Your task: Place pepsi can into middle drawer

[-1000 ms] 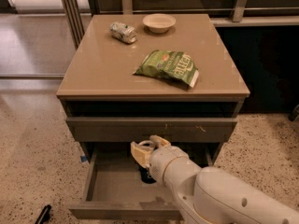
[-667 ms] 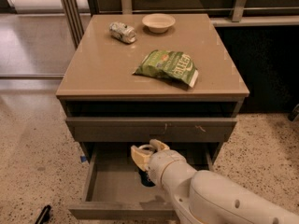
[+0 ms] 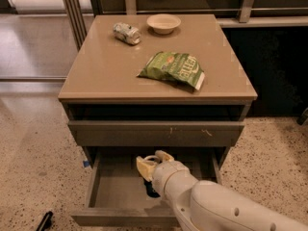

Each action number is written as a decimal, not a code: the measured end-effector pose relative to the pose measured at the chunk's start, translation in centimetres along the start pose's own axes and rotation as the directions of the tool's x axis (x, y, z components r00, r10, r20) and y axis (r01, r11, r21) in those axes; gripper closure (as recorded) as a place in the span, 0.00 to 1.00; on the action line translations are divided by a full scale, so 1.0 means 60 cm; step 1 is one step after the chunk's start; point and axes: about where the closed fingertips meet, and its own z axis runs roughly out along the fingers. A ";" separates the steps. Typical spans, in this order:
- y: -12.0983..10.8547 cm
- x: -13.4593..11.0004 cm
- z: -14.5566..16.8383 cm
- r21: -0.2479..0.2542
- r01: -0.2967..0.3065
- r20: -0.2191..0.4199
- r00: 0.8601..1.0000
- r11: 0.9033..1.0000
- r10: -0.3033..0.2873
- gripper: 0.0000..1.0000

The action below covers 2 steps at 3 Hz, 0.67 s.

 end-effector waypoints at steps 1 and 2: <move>-0.015 0.003 0.016 -0.034 0.026 0.018 1.000 0.999 -0.025 1.00; -0.035 0.017 0.044 -0.084 0.039 0.028 0.999 0.996 -0.037 1.00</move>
Offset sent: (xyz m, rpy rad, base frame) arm 0.0410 -0.0148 -0.0479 0.0439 -0.0485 0.1411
